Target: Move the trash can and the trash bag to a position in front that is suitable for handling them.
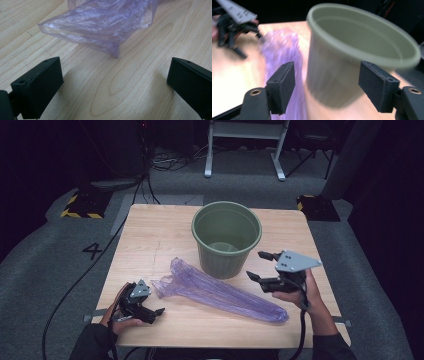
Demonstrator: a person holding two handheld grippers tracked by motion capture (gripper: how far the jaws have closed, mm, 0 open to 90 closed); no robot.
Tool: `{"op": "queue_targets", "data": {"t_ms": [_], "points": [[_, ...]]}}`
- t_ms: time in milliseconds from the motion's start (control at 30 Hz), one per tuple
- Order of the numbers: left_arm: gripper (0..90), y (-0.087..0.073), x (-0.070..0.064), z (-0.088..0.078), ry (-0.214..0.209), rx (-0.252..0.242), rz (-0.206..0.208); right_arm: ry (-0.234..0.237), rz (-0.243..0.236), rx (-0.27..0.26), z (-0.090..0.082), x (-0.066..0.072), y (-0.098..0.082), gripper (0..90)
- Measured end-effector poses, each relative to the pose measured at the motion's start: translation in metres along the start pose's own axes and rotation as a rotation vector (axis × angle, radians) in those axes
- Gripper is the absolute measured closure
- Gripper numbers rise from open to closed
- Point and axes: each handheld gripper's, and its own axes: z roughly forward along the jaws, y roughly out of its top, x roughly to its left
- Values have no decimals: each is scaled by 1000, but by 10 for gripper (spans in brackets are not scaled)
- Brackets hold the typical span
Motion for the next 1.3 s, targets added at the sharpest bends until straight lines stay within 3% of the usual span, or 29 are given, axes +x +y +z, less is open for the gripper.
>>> {"op": "queue_targets", "data": {"t_ms": [67,100,133,200,233,333,400,567,667,700,767,800,1100,1300], "points": [[0,0,0,0,0,0,-1,22,22,41,-12,2,-24,293],[0,0,0,0,0,0,-1,22,22,41,-12,2,-24,293],[0,0,0,0,1,0,-2,50,30,75,-16,6,-43,299],[0,0,0,0,1,0,-3,58,39,88,-17,7,-50,302],[0,0,0,0,1,1,-2,90,60,112,-16,10,-68,326],[0,0,0,0,2,0,-3,121,78,130,-14,13,-82,359],[0,0,0,0,2,0,-4,155,58,197,-7,17,-102,434],[0,0,-1,0,1,-1,-5,189,67,262,5,18,-120,545],[0,0,-1,0,1,-1,-4,201,71,282,8,17,-127,586],[0,0,-1,0,1,-1,-5,207,70,314,9,16,-134,678],[0,0,-1,0,1,-1,-5,208,64,323,10,16,-136,726],[0,0,-1,0,3,-1,-6,186,52,340,10,15,-140,807],[66,0,-6,-2,5,-17,2,155,60,344,21,13,-144,853],[83,-1,-6,-2,0,-24,3,135,69,344,42,18,-138,865]]}}
